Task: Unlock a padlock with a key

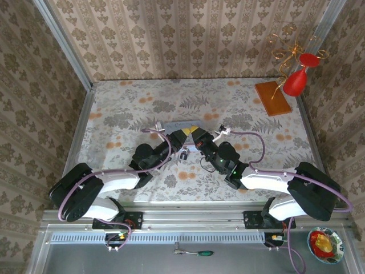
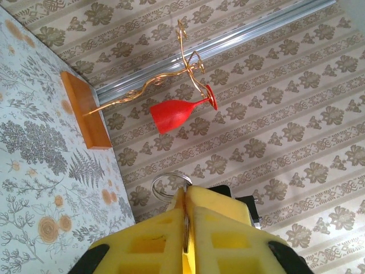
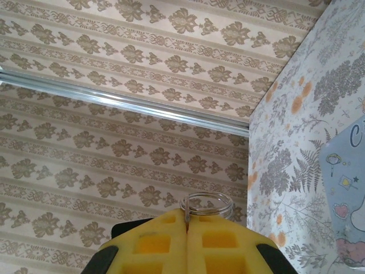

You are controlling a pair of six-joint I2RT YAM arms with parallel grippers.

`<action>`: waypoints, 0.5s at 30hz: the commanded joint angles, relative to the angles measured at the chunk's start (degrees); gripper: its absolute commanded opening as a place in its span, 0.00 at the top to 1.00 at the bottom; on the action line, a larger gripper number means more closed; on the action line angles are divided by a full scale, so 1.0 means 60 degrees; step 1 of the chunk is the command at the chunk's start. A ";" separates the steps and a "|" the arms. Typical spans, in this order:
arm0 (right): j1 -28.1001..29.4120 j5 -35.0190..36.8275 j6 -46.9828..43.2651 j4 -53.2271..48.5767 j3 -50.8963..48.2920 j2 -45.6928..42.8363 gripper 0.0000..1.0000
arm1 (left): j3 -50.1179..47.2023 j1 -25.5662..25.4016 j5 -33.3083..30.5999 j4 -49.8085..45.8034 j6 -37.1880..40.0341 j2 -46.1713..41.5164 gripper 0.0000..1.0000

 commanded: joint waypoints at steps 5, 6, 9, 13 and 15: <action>-0.0022 0.0448 0.0156 0.0146 0.0299 0.0101 1.00 | 0.0319 -0.0059 0.0223 0.0411 -0.0034 0.0017 0.88; -0.0018 0.0432 0.0170 0.0138 0.0314 0.0101 1.00 | 0.0334 -0.0063 0.0224 0.0409 -0.0035 0.0009 0.88; -0.0021 0.0377 0.0247 0.0140 0.0329 0.0360 1.00 | 0.0363 -0.0055 0.0250 0.0402 0.0000 0.0020 0.86; -0.0014 0.0243 0.0335 0.0049 0.0387 0.0432 1.00 | 0.0378 -0.0016 0.0275 0.0395 0.0044 0.0024 0.88; -0.0013 0.0158 0.0364 -0.0069 0.0402 0.0440 1.00 | 0.0358 0.0067 0.0313 0.0403 0.0026 0.0002 0.93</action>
